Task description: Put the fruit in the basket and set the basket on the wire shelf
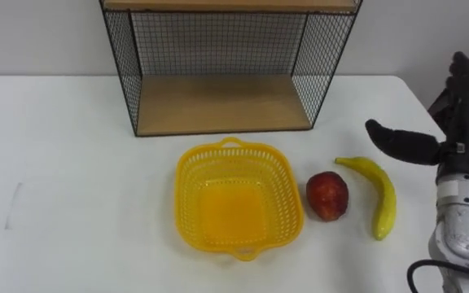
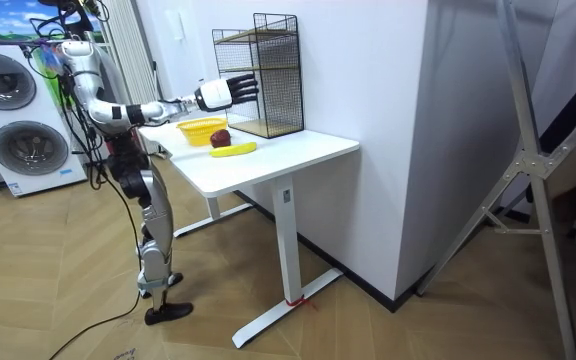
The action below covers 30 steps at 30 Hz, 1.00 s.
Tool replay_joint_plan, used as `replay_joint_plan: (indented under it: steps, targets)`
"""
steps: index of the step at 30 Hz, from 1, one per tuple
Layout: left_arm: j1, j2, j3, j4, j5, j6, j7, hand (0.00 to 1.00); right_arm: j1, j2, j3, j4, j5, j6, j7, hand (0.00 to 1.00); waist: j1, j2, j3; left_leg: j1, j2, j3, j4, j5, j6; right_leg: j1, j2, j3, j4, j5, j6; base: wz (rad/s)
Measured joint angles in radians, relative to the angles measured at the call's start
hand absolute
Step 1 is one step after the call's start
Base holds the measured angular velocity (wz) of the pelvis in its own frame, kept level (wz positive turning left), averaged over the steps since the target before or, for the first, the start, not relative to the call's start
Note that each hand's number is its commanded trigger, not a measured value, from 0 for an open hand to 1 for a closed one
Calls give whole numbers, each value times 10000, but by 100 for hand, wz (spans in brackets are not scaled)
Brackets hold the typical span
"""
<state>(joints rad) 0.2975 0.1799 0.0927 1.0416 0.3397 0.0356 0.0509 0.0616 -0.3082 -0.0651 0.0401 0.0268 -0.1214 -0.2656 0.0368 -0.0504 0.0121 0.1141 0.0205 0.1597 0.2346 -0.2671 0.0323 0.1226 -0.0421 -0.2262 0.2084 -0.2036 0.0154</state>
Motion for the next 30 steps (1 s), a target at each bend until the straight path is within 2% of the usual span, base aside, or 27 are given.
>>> replay_joint_plan:
  steps: [3,8,11,16,30]
  targets:
    - [-13,0,0,0,-5,0,-22,0,4,3,251,172,-3,0,362,0,-36,32,-8,-18,7,-57,-2,-2,-2,62,-1,-97,-44,19,0,5]
    - [-17,-13,7,-59,-1,-14,-22,0,87,20,486,344,-510,26,851,0,-41,58,-74,-81,-1,-131,22,-2,-2,78,-12,-186,-50,22,1,7]
    - [-10,-12,8,-45,-1,-10,-19,0,135,23,530,404,-819,26,1088,0,-40,109,-108,-31,4,-136,16,-1,-2,127,-9,-177,-56,21,1,0]
    - [-83,-12,8,17,0,-4,-17,0,244,69,844,1069,-1094,55,1191,0,-31,69,-154,5,8,-110,7,-1,-2,152,-3,-107,-53,23,0,0]
    - [-209,-12,3,44,27,-8,-15,0,438,284,894,1027,-1106,91,1600,0,-8,34,-154,3,5,-58,-29,2,4,93,11,10,-48,45,-1,0]
